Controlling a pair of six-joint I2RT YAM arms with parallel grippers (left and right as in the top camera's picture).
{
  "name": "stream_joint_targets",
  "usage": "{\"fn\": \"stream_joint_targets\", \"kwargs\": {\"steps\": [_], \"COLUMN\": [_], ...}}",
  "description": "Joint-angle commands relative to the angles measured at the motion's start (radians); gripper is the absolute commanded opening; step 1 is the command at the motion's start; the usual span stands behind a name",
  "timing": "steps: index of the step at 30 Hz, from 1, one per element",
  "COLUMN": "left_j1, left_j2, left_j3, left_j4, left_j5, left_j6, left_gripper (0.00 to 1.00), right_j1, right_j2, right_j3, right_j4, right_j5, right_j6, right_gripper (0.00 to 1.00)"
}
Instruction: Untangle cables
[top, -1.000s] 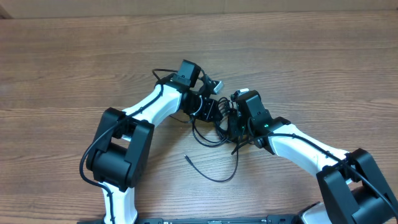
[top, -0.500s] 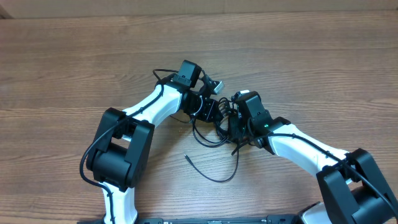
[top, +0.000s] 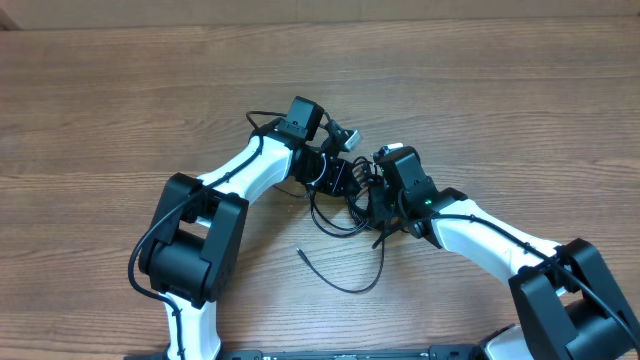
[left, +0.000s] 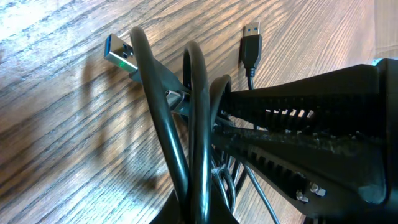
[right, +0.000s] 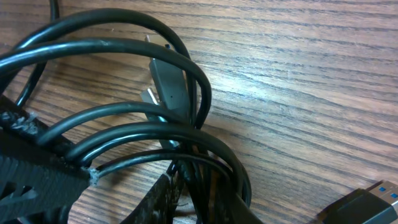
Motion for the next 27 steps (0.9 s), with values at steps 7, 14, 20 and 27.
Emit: {"fn": "stream_joint_targets", "kwargs": {"steps": [7, 14, 20, 27], "left_j1": [-0.005, -0.005, -0.005, -0.002], "left_j2": [0.007, 0.007, 0.007, 0.007], "left_j3": [-0.008, -0.008, -0.008, -0.008], "left_j4": [0.01, 0.018, 0.025, 0.026], "left_j5": [0.058, 0.057, 0.057, 0.056], "left_j6": [0.02, 0.02, 0.019, 0.02], "left_gripper": [0.04, 0.04, 0.04, 0.04], "right_j1": [0.005, 0.005, 0.005, 0.003], "right_j2": [0.007, -0.071, -0.201, -0.345], "right_j3": [0.012, 0.024, 0.034, 0.034], "right_j4": [0.003, -0.084, -0.216, -0.308], "right_j5": [0.003, -0.129, -0.253, -0.256], "right_j6": [0.0, -0.001, -0.001, 0.0], "right_gripper": [0.04, 0.04, 0.04, 0.04]}}
